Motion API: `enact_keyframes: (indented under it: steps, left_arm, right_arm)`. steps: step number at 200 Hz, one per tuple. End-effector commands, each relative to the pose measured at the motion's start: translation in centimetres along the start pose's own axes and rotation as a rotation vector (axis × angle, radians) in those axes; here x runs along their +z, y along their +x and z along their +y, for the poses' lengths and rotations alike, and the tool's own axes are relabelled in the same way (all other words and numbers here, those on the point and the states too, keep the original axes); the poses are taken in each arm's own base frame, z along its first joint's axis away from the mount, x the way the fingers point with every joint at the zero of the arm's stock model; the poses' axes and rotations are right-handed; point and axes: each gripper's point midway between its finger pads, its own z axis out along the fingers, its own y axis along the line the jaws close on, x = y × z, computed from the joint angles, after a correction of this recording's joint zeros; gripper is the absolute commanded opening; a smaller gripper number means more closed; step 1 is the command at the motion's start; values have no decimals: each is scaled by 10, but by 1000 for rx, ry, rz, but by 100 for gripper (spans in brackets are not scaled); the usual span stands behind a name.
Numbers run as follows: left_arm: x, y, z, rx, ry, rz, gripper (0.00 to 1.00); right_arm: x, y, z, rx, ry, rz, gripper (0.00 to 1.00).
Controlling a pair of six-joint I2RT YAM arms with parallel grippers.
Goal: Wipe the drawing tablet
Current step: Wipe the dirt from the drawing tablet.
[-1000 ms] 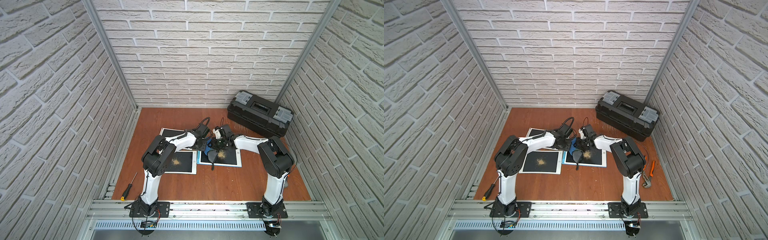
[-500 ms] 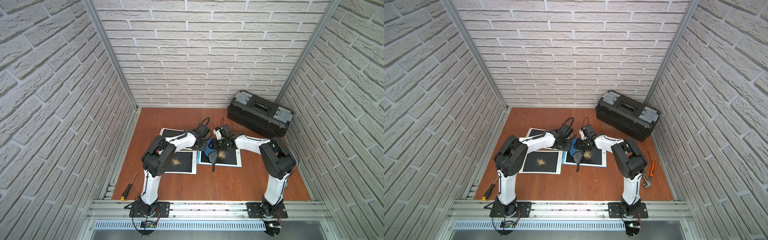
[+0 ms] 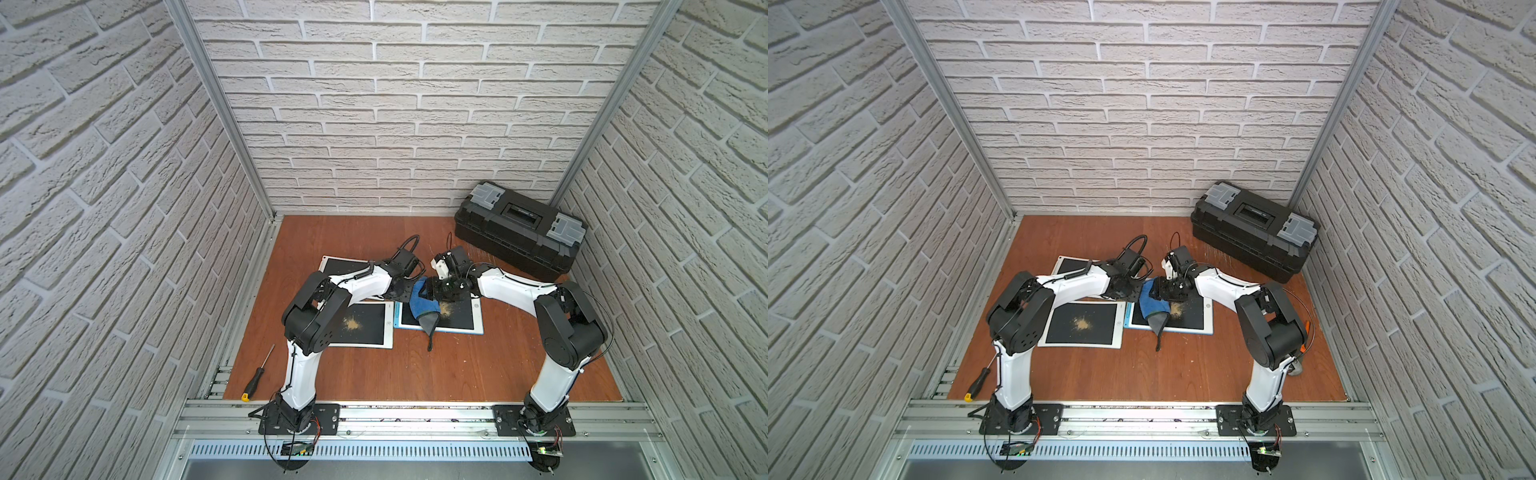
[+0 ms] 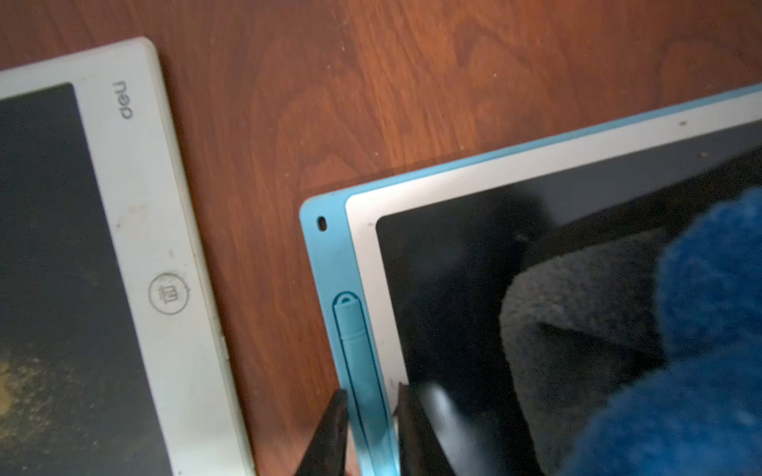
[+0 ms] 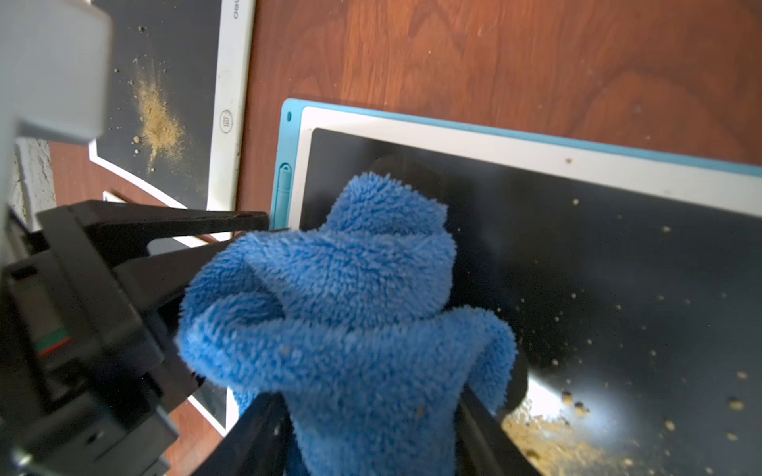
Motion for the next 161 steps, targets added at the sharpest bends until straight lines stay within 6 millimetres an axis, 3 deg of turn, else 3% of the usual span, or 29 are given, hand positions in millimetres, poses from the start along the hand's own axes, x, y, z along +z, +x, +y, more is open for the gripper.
enact_keyframes:
  steps: [1, 26, 33, 48, 130, 161]
  left_arm:
    - [34, 79, 16, 40, -48, 261, 23]
    - [34, 79, 17, 38, -50, 261, 23]
    - [34, 79, 17, 36, -48, 260, 23]
    - [34, 80, 16, 38, -48, 261, 22]
    - [34, 79, 15, 33, -44, 257, 22]
    - [36, 82, 16, 30, -44, 263, 22]
  right_arm:
    - [-13, 1, 10, -22, -21, -4, 58]
    - [-15, 8, 8, -48, 25, 10, 59]
    - [-15, 10, 7, -56, 40, 16, 69]
    - [-15, 15, 9, -79, 53, 25, 75]
    - [-15, 27, 19, -110, 68, 32, 77]
    - [-5, 30, 16, -119, 122, 38, 69]
